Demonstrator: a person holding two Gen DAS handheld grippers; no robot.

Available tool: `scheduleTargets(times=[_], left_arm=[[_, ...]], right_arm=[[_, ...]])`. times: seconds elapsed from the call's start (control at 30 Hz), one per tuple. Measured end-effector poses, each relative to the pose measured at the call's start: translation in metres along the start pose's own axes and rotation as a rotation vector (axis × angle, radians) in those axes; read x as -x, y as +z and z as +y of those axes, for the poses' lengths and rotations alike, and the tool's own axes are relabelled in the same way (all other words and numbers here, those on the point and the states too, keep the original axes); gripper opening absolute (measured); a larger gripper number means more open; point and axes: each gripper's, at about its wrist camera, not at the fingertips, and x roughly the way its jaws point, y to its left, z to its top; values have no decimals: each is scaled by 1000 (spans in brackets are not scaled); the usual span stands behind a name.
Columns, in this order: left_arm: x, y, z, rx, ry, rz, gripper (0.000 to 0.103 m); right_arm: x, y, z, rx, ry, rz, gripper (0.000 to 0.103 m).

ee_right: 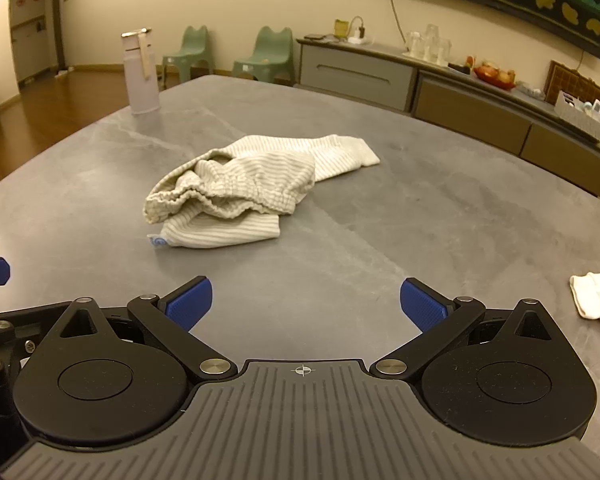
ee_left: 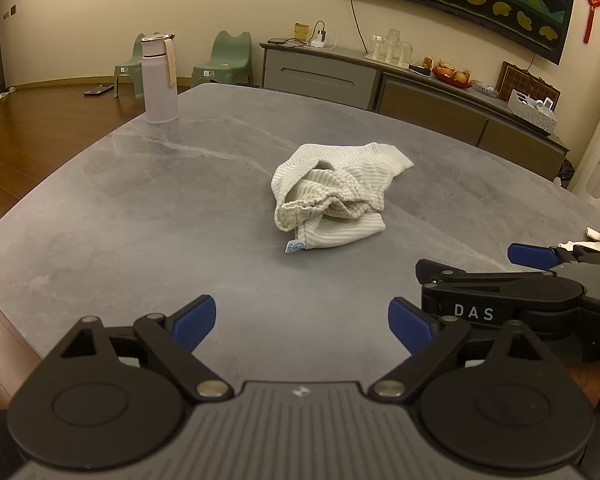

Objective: Fold clothes

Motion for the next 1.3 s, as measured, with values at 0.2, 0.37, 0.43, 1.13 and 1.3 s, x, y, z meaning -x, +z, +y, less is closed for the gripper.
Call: scheduleTargets(times=[0.2,0.37,0.43,1.13,1.3], left_arm=[[3,0,4,24,-29,-7,51],[8,0,6,27,-43,-15,1],[11,0,6,15,-55,-27,0],[-84,69,38,153,-48,-34,103],[-112,72,60,183,-55,-19,103]], right_arm=[[0,-2,1,4,8,-6,95],[5,-3,-2,-22,50,-2,0],[8,-4,-3,-28,58,-5,0],[-44,26,-22,-84,48,-53,102],[-98,50,-28,-155,95,-34,100]])
